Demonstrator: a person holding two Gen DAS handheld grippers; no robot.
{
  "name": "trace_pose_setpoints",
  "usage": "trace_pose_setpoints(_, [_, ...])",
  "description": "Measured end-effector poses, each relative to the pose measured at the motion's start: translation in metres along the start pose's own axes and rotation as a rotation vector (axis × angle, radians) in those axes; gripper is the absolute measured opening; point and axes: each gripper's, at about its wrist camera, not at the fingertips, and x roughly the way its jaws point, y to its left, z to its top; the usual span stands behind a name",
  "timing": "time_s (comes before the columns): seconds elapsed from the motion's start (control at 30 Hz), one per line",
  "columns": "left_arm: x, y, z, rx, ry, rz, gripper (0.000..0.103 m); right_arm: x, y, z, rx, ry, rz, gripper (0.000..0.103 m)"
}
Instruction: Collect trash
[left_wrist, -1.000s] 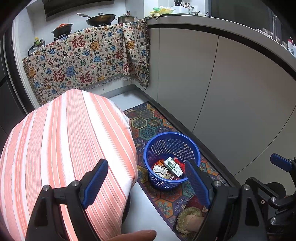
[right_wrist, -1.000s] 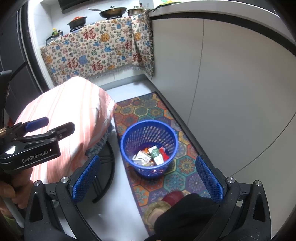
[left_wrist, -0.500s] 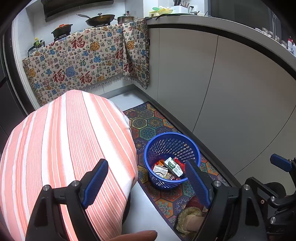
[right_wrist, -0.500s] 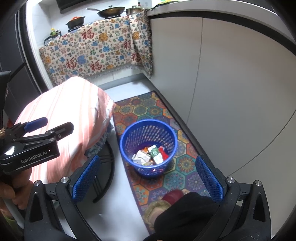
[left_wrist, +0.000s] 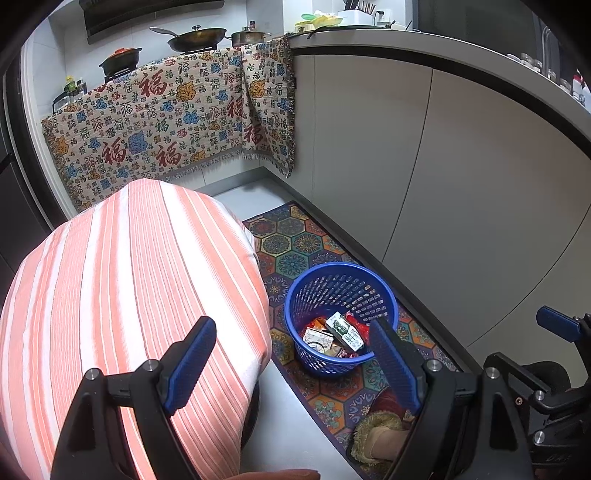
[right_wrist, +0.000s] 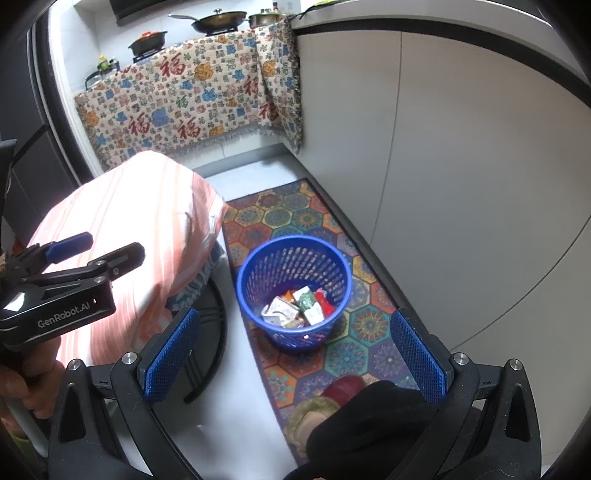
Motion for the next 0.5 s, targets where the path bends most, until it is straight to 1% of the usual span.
trace_pose_setpoints(0.5, [0.0039, -0.0039, -0.0014, 0.007, 0.01, -0.008, 0.087, 0.0038, -0.0012, -0.0012, 0.003, 0.01, 0.004, 0.103])
